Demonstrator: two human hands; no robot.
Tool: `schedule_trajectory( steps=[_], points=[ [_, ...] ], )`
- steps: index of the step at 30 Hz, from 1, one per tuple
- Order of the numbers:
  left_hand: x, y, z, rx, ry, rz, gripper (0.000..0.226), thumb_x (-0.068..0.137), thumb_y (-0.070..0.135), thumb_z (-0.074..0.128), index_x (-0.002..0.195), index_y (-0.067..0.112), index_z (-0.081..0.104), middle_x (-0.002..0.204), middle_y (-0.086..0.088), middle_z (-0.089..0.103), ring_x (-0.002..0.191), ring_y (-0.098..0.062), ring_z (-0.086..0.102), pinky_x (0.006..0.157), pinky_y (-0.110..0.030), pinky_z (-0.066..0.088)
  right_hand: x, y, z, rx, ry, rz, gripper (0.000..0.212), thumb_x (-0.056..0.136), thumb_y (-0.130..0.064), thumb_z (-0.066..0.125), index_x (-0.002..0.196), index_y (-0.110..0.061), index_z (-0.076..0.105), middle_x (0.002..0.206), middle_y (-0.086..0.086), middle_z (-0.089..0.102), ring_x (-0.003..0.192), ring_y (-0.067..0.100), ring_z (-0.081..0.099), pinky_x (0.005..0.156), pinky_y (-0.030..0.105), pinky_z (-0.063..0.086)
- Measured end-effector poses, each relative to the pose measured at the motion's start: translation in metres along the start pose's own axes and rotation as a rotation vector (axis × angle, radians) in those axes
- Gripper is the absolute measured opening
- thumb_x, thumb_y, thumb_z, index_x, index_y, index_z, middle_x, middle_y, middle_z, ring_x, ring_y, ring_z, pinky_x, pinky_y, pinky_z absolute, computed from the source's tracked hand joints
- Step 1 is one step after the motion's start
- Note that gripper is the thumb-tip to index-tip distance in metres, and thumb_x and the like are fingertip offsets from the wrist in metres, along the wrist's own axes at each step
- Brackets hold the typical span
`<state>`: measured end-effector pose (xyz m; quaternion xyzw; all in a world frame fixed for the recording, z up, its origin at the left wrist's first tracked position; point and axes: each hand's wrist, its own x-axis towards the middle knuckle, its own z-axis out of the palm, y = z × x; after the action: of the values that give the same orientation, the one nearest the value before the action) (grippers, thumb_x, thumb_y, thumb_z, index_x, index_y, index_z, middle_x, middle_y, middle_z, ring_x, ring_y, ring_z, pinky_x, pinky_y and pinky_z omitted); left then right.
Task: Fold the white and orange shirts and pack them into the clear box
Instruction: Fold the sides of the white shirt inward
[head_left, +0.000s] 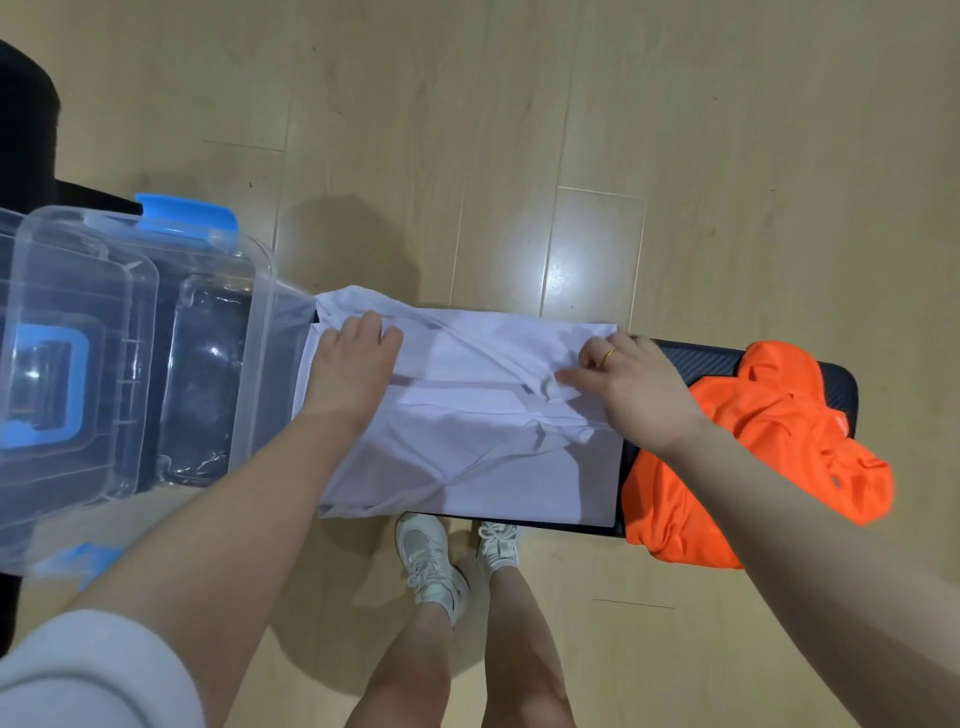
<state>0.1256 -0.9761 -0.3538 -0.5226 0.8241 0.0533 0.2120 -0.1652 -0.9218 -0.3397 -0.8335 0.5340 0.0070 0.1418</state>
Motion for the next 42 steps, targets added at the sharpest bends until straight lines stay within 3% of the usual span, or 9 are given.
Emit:
schedule_trajectory(
  steps=[6, 10, 16, 20, 24, 32, 35, 40, 42],
  points=[
    [-0.007, -0.007, 0.006, 0.034, -0.134, -0.097, 0.042, 0.079, -0.006, 0.048, 0.118, 0.008, 0.041, 0.112, -0.014, 0.045, 0.098, -0.030, 0.047, 0.073, -0.033, 0.034, -0.013, -0.017, 0.019, 0.052, -0.405, 0.114, 0.057, 0.067, -0.028, 0.049, 0.123, -0.020, 0.057, 0.111, 0.008, 0.063, 0.099, 0.032, 0.062, 0.075, 0.034, 0.042],
    [-0.003, -0.012, 0.008, 0.003, -0.156, -0.115, 0.048, 0.080, -0.006, 0.048, 0.124, 0.008, 0.037, 0.115, -0.014, 0.043, 0.098, -0.030, 0.047, 0.068, -0.032, 0.030, 0.011, -0.043, 0.011, 0.104, -0.077, 0.218, 0.040, 0.080, -0.036, 0.032, 0.078, -0.008, 0.060, 0.068, 0.010, 0.058, 0.058, 0.031, 0.060, 0.046, 0.025, 0.030],
    [-0.022, 0.003, 0.016, -0.238, -0.269, -0.282, 0.070, 0.083, 0.011, 0.036, 0.147, 0.006, 0.009, 0.154, -0.014, 0.012, 0.131, -0.030, 0.030, 0.100, -0.037, 0.032, 0.101, -0.090, 0.035, 0.198, 0.111, 0.215, 0.012, 0.077, -0.013, 0.057, 0.082, -0.004, 0.064, 0.078, 0.015, 0.060, 0.065, 0.034, 0.057, 0.053, 0.031, 0.040],
    [-0.011, -0.001, 0.013, -0.429, 0.152, -0.342, 0.056, 0.073, 0.009, 0.025, 0.119, -0.001, 0.056, 0.129, -0.019, 0.054, 0.105, -0.039, 0.056, 0.080, -0.041, 0.046, 0.141, -0.118, 0.053, 0.243, 0.026, 0.240, 0.009, 0.068, -0.001, 0.067, 0.075, -0.001, 0.062, 0.073, 0.018, 0.058, 0.062, 0.036, 0.055, 0.052, 0.030, 0.026],
    [0.025, -0.013, -0.004, -0.339, -0.039, -0.210, 0.052, 0.090, 0.002, 0.037, 0.140, 0.014, 0.032, 0.155, -0.007, 0.018, 0.137, -0.028, 0.022, 0.106, -0.039, 0.025, 0.146, -0.119, 0.059, 0.204, 0.010, 0.209, 0.024, 0.070, 0.001, 0.064, 0.094, -0.003, 0.063, 0.083, 0.016, 0.059, 0.074, 0.035, 0.057, 0.057, 0.031, 0.027],
    [0.044, -0.018, -0.016, 0.160, -0.113, -0.023, 0.026, 0.084, 0.002, 0.043, 0.108, 0.007, 0.049, 0.111, -0.010, 0.055, 0.115, -0.031, 0.041, 0.110, -0.038, 0.022, 0.123, -0.107, 0.061, 0.106, 0.008, 0.100, 0.045, 0.054, -0.001, 0.073, 0.097, -0.012, 0.066, 0.080, 0.010, 0.058, 0.059, 0.028, 0.052, 0.051, 0.026, 0.032],
    [0.032, -0.012, -0.011, 0.322, -0.202, 0.027, 0.024, 0.085, 0.005, 0.045, 0.109, 0.007, 0.043, 0.109, -0.009, 0.053, 0.108, -0.027, 0.044, 0.103, -0.035, 0.029, 0.110, -0.103, 0.063, 0.110, 0.018, 0.105, 0.046, 0.060, -0.003, 0.063, 0.106, -0.010, 0.063, 0.095, 0.014, 0.061, 0.067, 0.031, 0.056, 0.053, 0.028, 0.041],
    [0.029, -0.007, 0.002, 0.126, -0.342, -0.179, 0.043, 0.081, 0.002, 0.055, 0.119, 0.002, 0.035, 0.106, -0.012, 0.055, 0.087, -0.022, 0.059, 0.049, -0.025, 0.029, 0.093, -0.105, 0.072, 0.136, 0.031, 0.166, 0.043, 0.068, -0.005, 0.050, 0.109, -0.005, 0.062, 0.106, 0.014, 0.063, 0.071, 0.030, 0.057, 0.054, 0.027, 0.044],
    [0.019, -0.007, 0.004, 0.150, -0.343, -0.190, 0.046, 0.077, 0.004, 0.046, 0.123, 0.007, 0.045, 0.097, -0.009, 0.060, 0.071, -0.017, 0.060, 0.043, -0.021, 0.027, 0.089, -0.101, 0.072, 0.231, 0.035, 0.184, 0.046, 0.069, -0.002, 0.055, 0.114, 0.002, 0.058, 0.111, 0.019, 0.061, 0.075, 0.034, 0.056, 0.060, 0.032, 0.050]
  ],
)
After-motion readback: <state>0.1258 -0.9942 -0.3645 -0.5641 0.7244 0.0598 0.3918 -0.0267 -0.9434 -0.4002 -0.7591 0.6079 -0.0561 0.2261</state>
